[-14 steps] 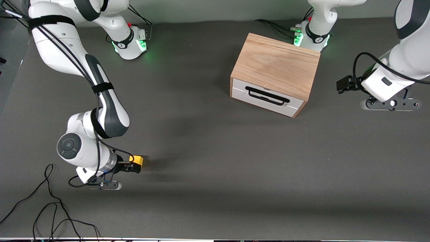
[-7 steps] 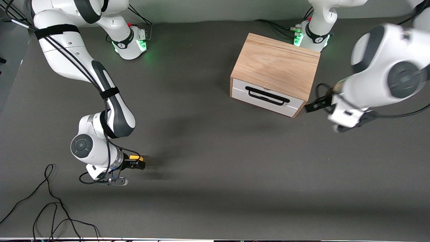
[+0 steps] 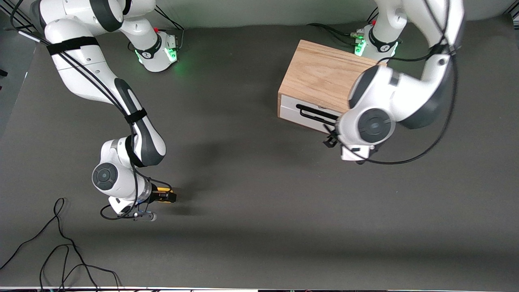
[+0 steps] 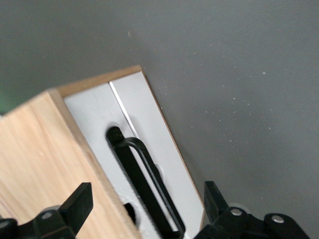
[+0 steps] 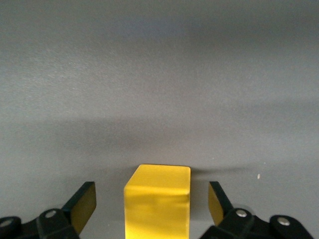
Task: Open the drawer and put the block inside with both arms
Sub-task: 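Close the right gripper on the cube while the left gripper reaches the handle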
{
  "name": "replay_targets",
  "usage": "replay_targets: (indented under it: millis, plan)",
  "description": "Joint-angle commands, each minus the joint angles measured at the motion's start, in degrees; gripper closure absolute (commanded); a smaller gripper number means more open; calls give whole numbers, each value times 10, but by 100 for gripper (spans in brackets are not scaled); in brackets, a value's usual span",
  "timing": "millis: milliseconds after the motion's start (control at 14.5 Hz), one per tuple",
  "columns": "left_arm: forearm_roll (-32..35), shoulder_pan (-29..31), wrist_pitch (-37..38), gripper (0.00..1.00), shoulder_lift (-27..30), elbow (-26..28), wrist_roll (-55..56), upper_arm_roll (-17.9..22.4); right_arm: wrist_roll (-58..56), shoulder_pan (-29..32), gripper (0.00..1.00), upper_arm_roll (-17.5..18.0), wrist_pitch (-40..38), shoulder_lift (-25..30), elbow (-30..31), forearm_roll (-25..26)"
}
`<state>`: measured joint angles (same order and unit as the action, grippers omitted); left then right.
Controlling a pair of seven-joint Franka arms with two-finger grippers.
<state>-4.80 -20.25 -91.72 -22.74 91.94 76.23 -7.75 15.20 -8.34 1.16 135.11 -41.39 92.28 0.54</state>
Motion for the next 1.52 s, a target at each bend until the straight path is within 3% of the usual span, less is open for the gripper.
replay_targets:
  millis: [0, 276, 622, 760, 1106, 1451]
  plan:
    - [2, -20, -17, 1, -27, 3, 82, 9, 39, -3, 0, -1, 13, -2, 3, 14]
    - [0, -33, -24, 1, -50, 22, 97, 9, 45, -4, 1, -1, 15, -5, 4, 14]
    - [-10, -34, -46, 1, -57, 41, 105, 8, 52, -5, 55, -1, 15, -5, 5, 14]
    - [-10, -43, -64, 1, -68, 41, 124, 8, 52, -5, 67, -1, 16, -5, 5, 15]
    - [-10, -49, -122, 1, -82, 40, 135, 9, 44, -3, 67, -1, 9, 7, 4, 23]
    - [-8, -45, -219, 1, -81, 37, 131, 9, -7, -5, 67, -1, -94, 105, -3, 29]
